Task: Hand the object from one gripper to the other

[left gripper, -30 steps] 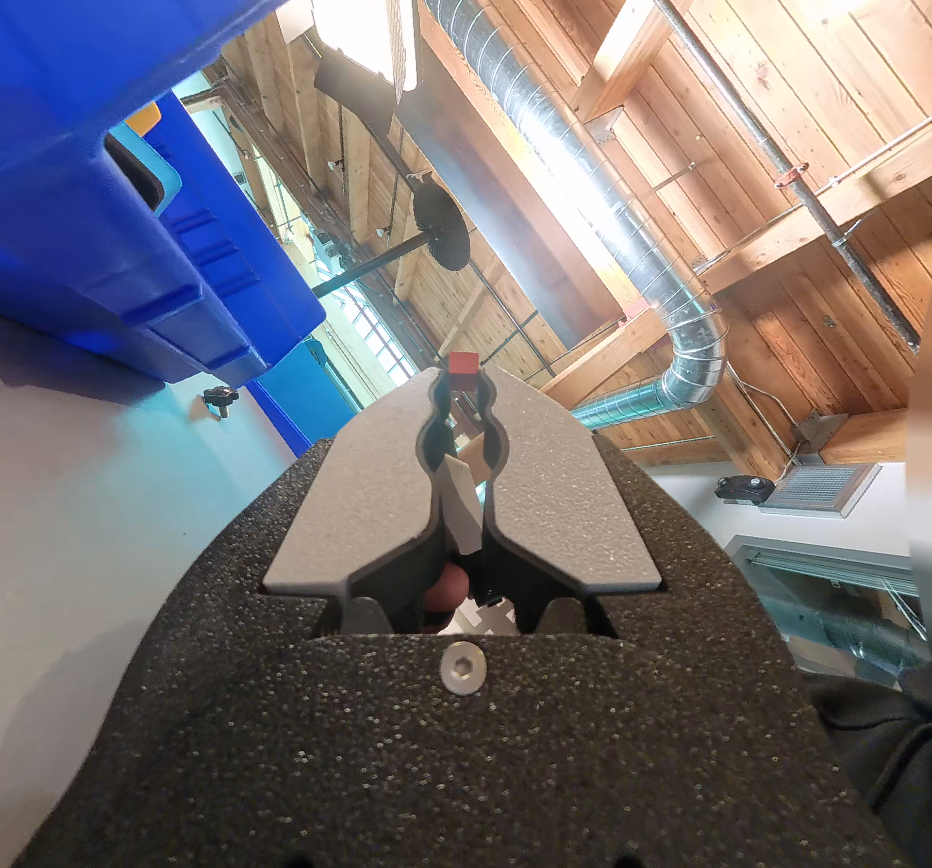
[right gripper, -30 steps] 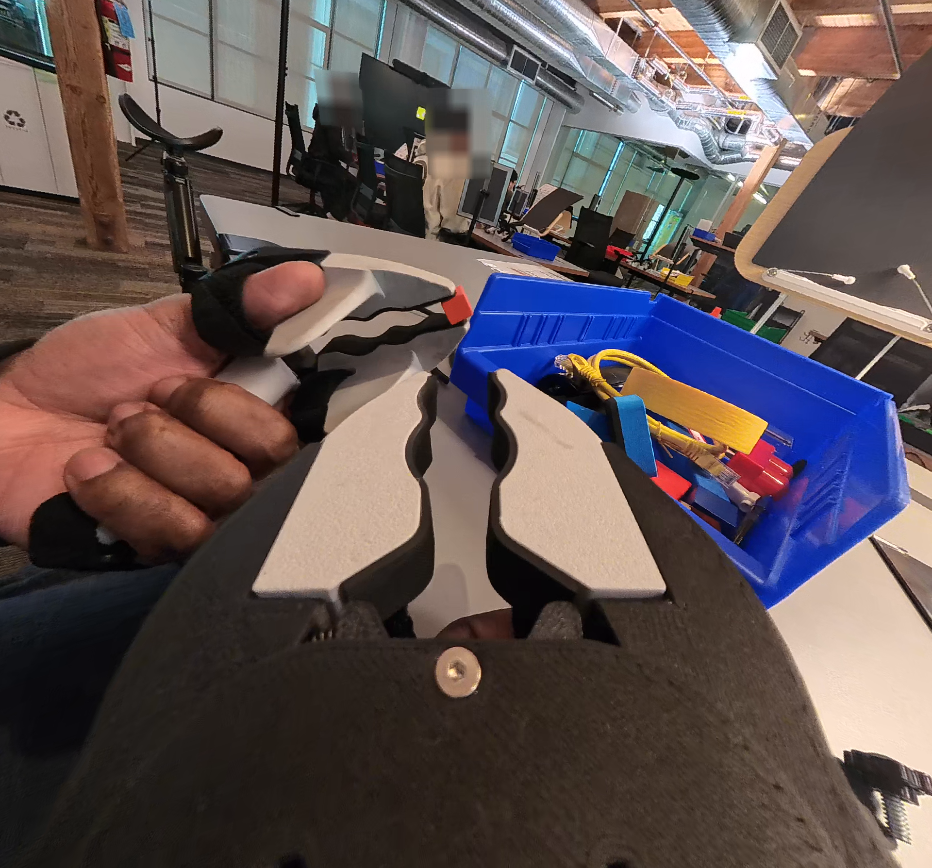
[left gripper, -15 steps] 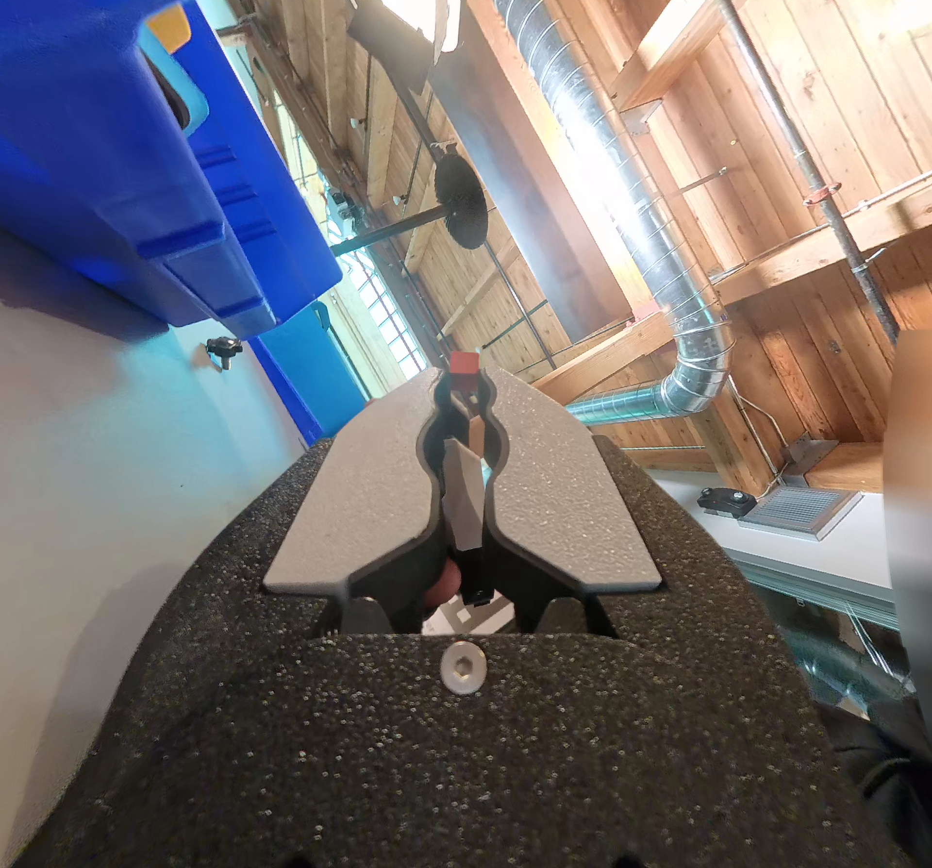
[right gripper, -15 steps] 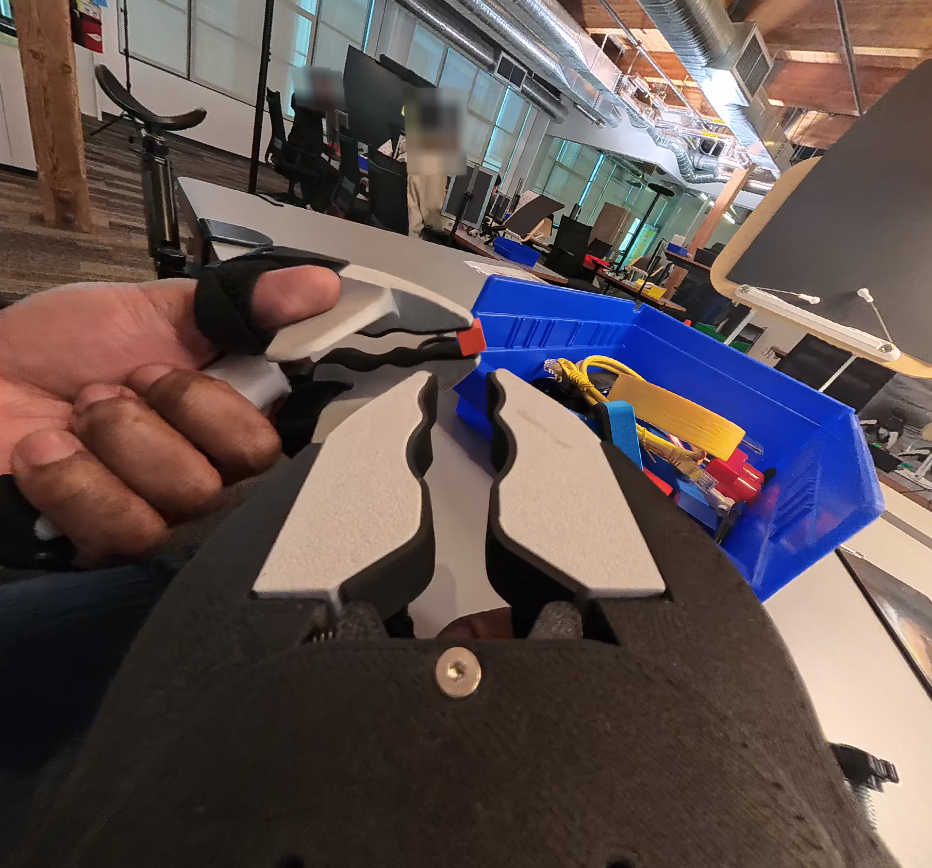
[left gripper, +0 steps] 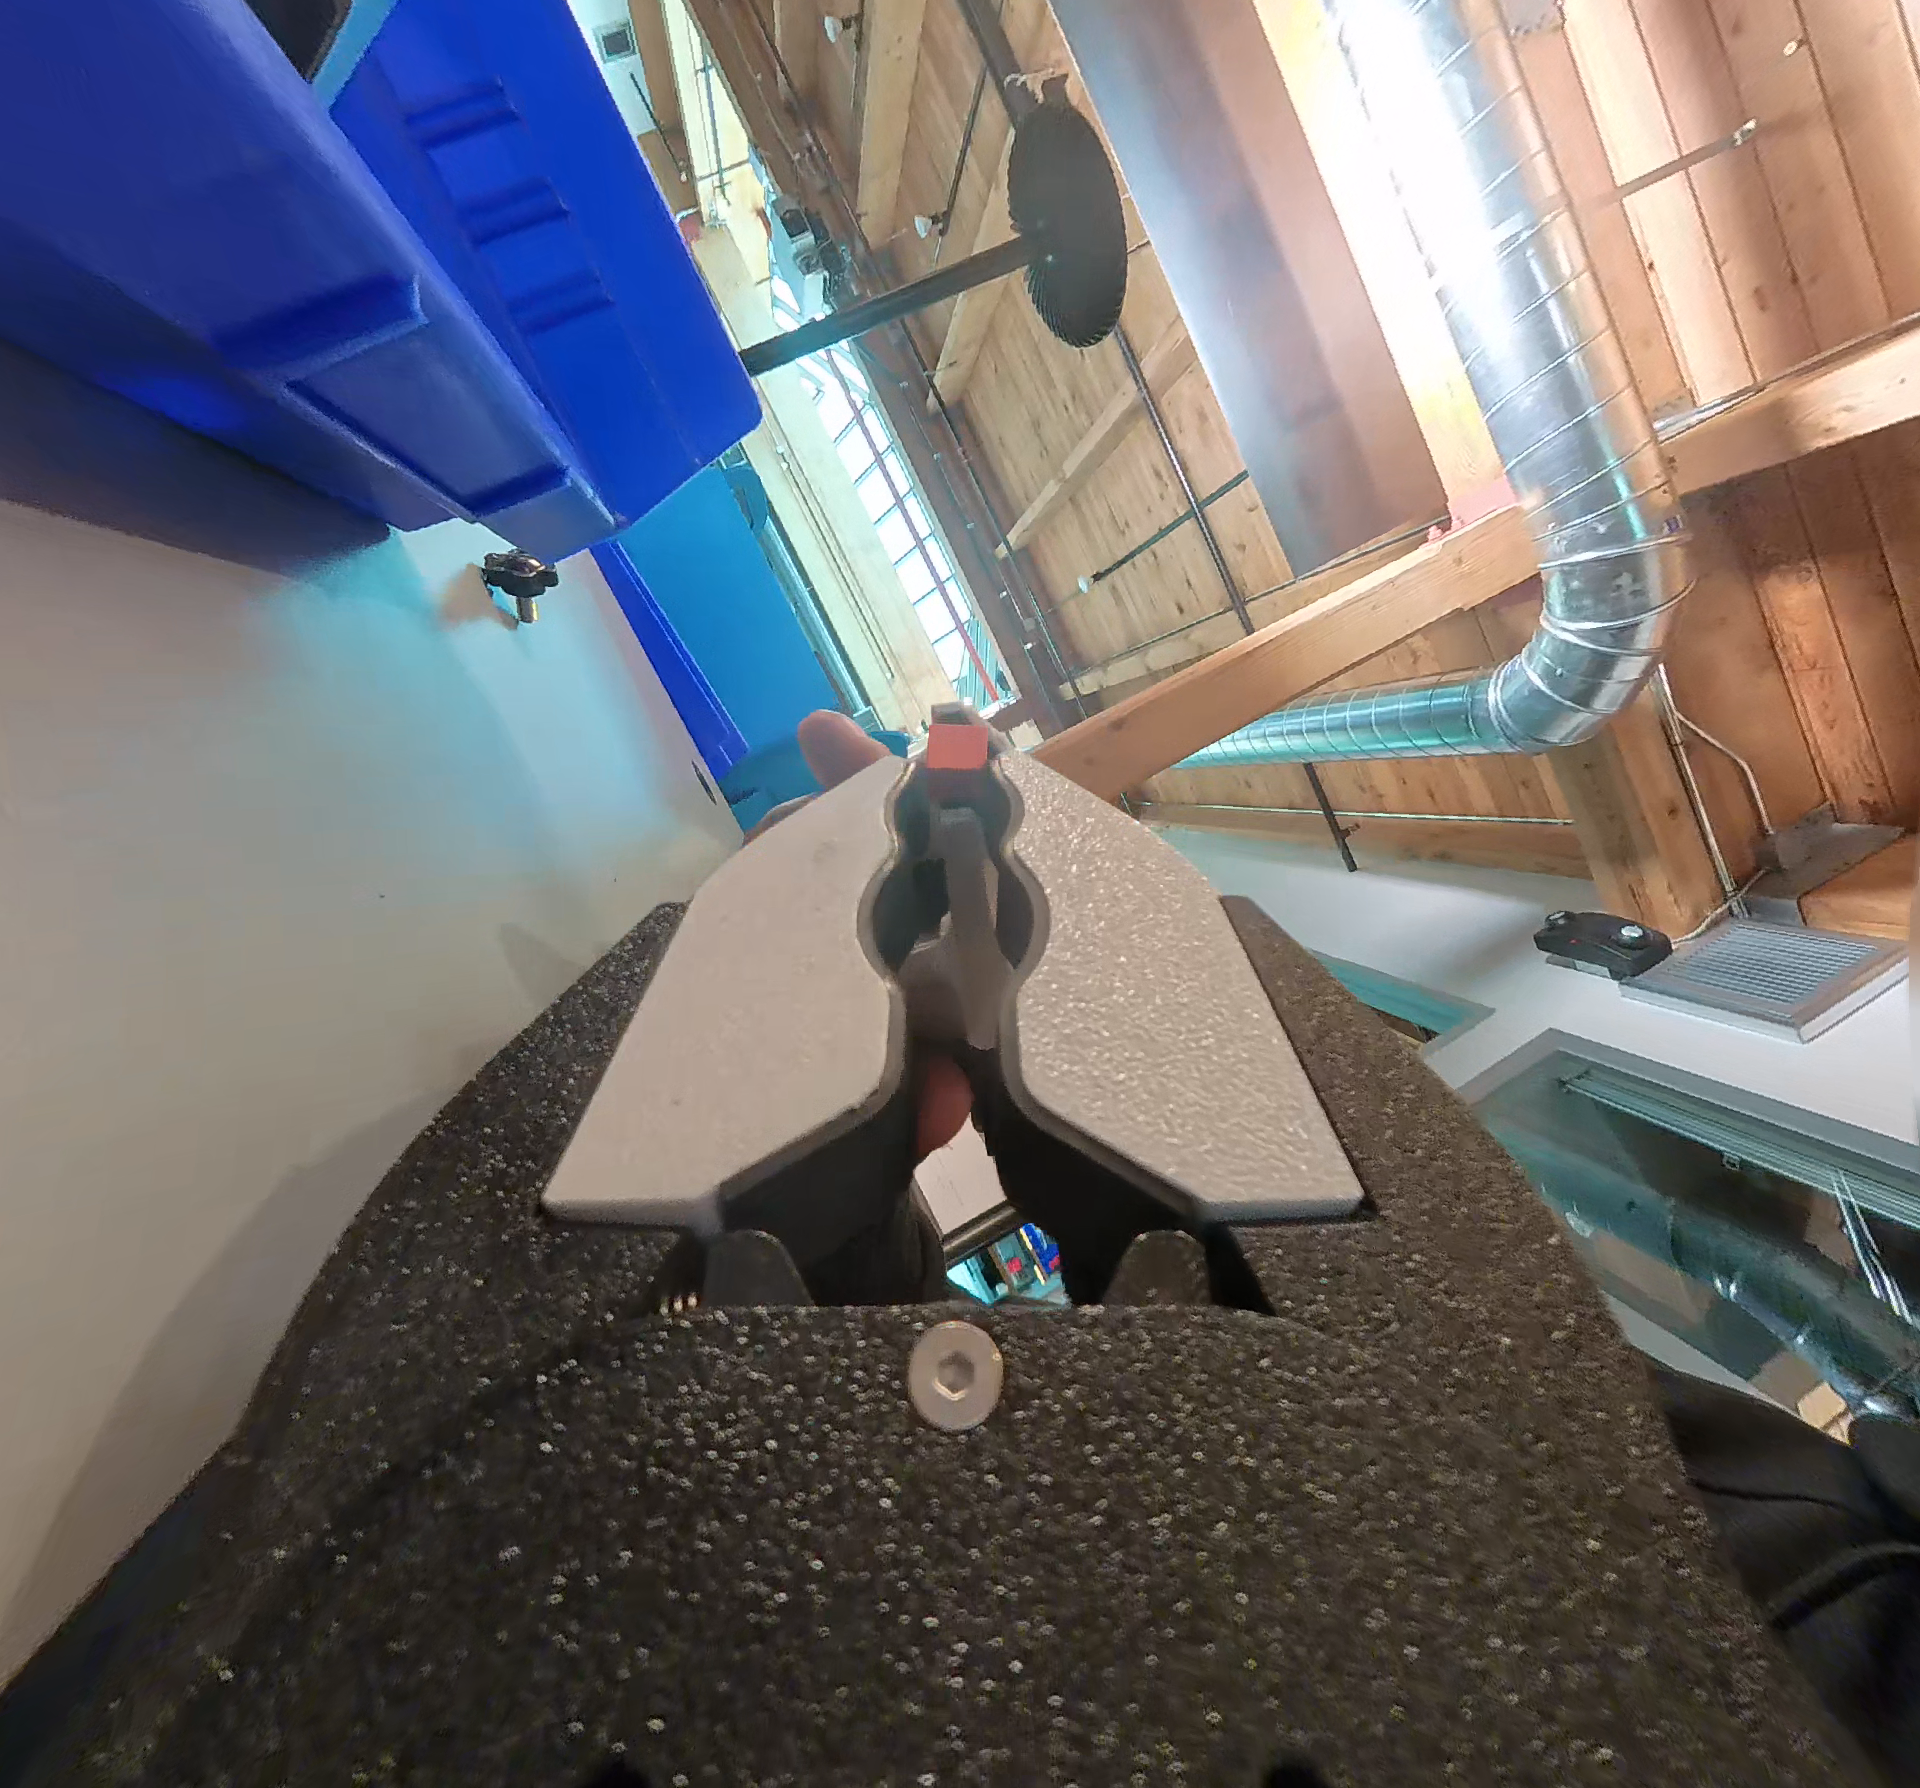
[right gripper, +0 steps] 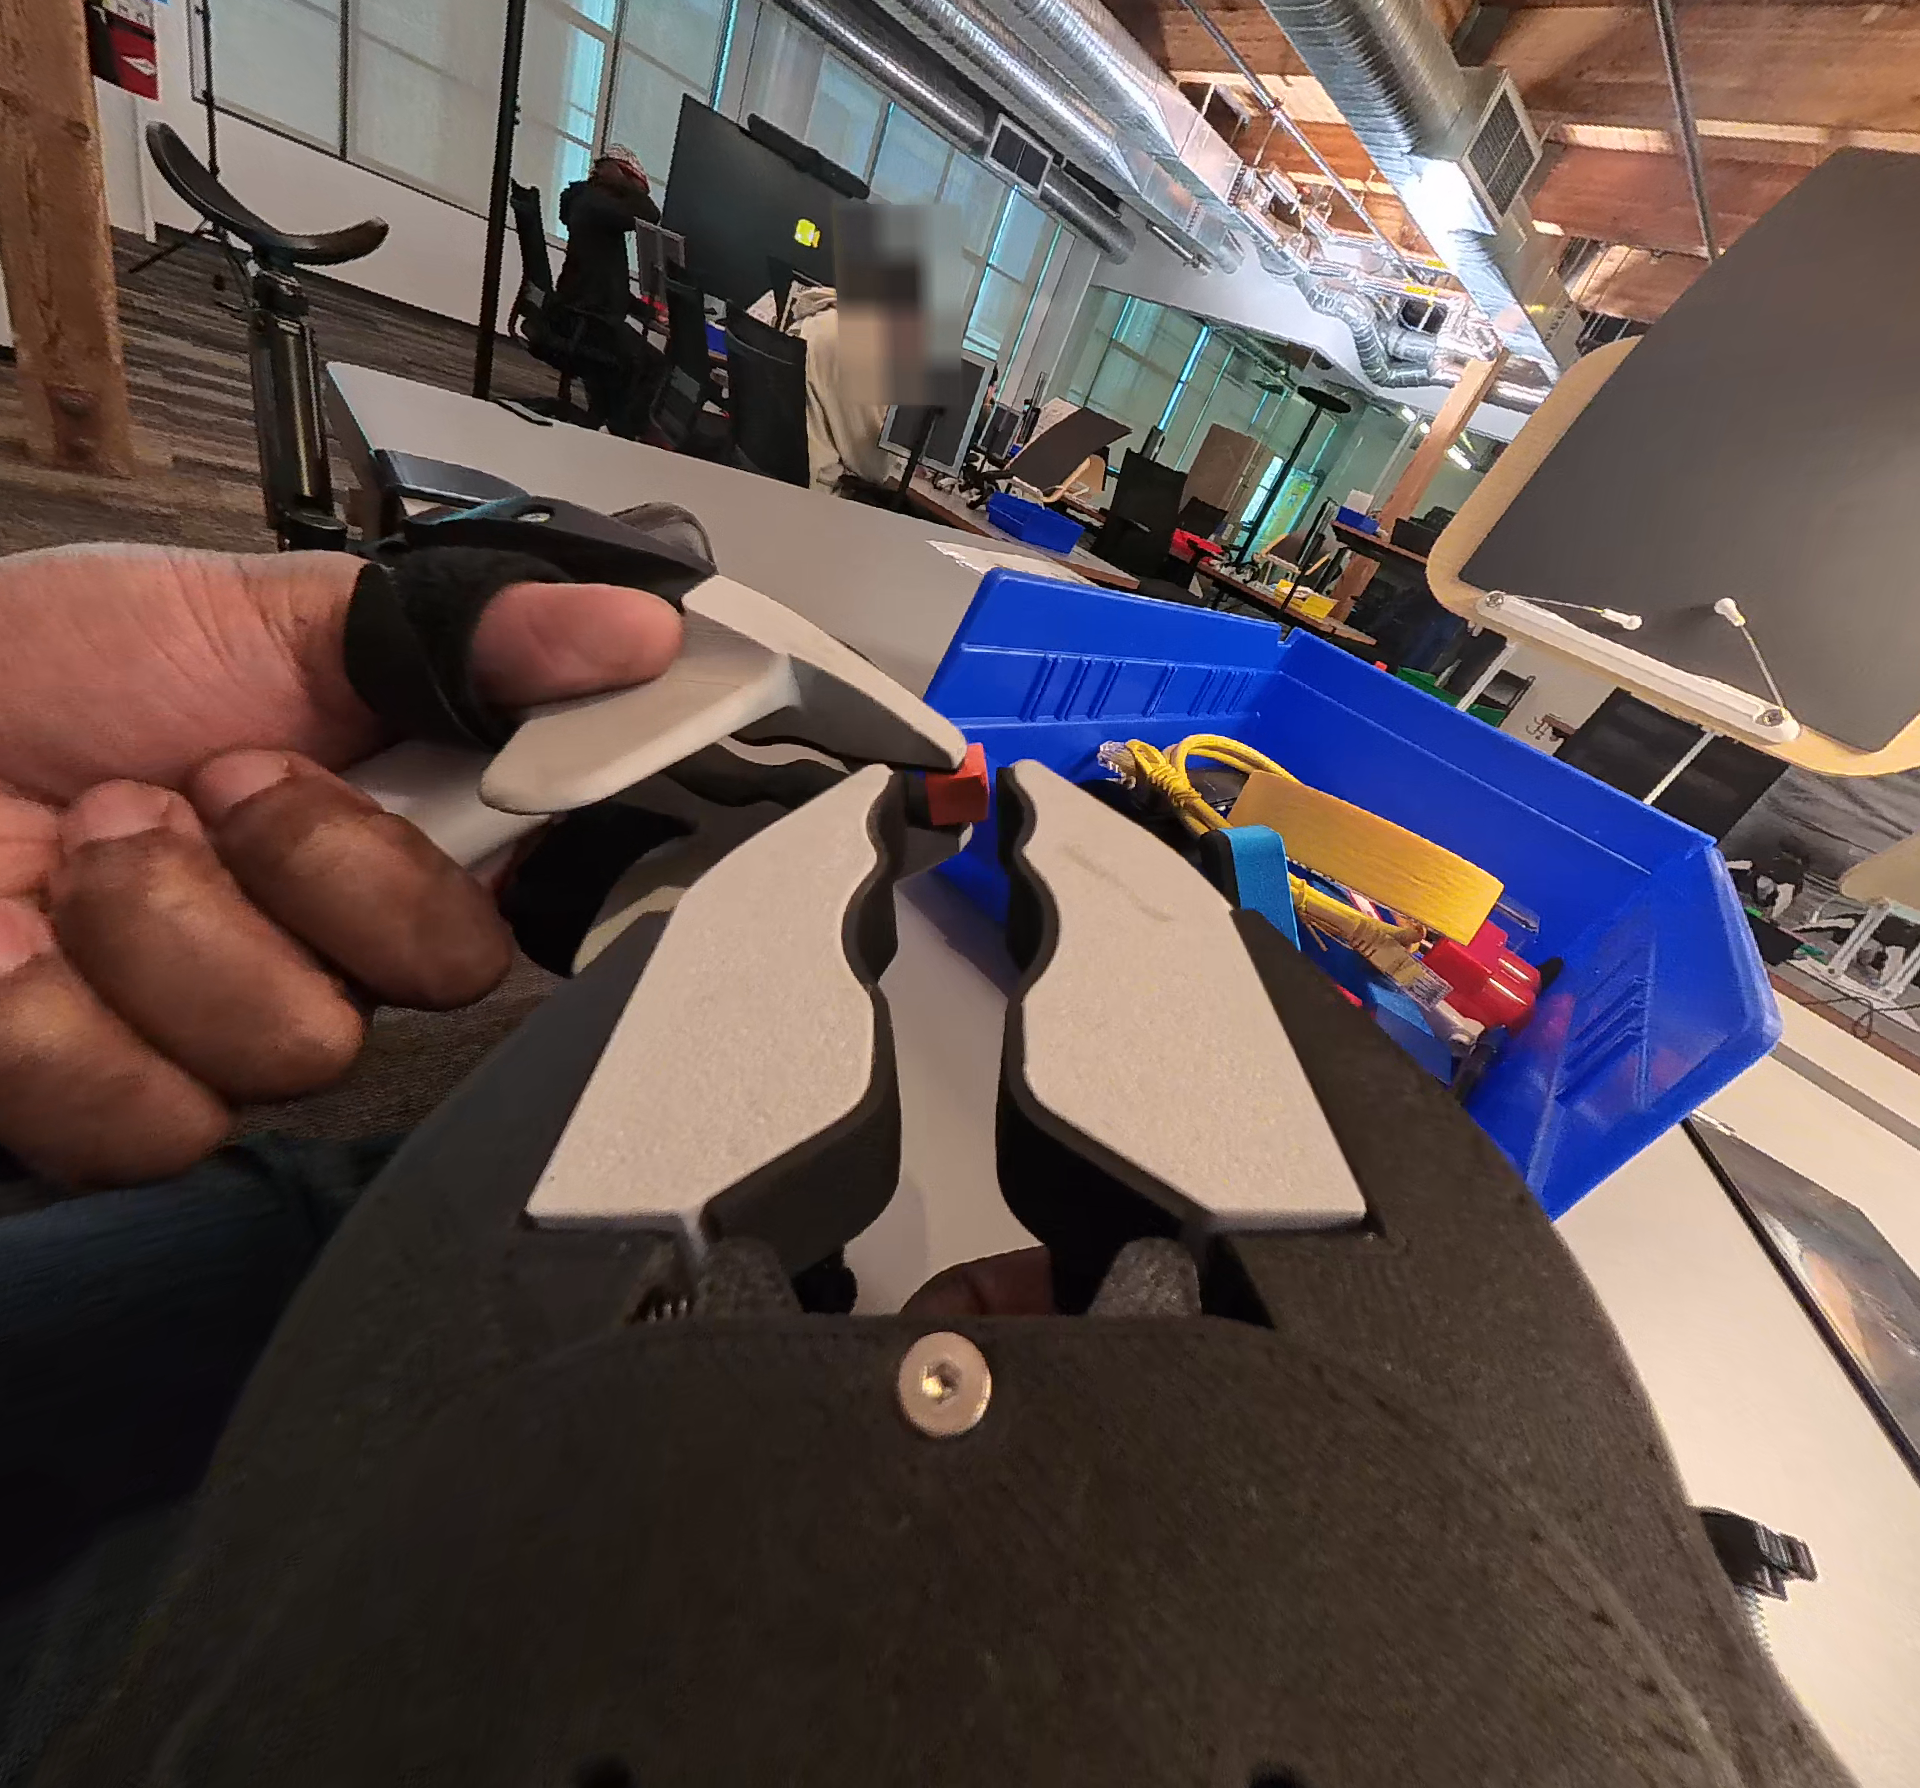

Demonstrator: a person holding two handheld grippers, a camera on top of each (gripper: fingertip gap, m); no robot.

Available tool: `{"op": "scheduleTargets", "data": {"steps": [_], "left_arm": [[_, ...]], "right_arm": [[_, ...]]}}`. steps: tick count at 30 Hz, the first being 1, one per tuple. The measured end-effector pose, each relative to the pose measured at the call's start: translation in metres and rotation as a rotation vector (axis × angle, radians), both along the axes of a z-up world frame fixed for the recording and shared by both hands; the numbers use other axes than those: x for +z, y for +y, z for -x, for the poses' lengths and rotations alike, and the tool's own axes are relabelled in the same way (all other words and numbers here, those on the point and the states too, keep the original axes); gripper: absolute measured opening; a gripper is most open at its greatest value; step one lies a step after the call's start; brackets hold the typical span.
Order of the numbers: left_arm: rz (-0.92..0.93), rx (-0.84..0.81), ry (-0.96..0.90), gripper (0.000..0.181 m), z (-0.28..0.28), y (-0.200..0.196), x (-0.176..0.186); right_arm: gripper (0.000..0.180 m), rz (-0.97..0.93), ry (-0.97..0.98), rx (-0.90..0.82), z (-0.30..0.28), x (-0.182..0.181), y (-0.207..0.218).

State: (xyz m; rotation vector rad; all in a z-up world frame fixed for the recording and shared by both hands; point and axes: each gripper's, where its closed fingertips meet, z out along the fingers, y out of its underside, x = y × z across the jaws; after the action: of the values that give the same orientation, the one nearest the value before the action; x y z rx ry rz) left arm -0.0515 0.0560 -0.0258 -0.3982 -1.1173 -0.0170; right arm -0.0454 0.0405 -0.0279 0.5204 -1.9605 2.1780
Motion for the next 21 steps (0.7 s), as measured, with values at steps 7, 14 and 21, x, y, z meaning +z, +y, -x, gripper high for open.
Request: {"op": "scheduleTargets", "data": {"steps": [7,14,21], "left_arm": [[0.089,-0.030,0.009,0.011,-0.002,0.000,0.000],[0.595,0.219,0.132,0.023,-0.018,-0.021,0.018],[1.117,0.368,0.280,0.026,-0.037,-0.013,0.025]], "right_arm": [[0.009,-0.021,-0.031,0.030,0.001,0.000,-0.001],[0.010,-0.153,-0.252,0.185,-0.001,0.002,0.003],[0.009,-0.305,-0.747,0.541,-0.018,0.019,0.021]]}}
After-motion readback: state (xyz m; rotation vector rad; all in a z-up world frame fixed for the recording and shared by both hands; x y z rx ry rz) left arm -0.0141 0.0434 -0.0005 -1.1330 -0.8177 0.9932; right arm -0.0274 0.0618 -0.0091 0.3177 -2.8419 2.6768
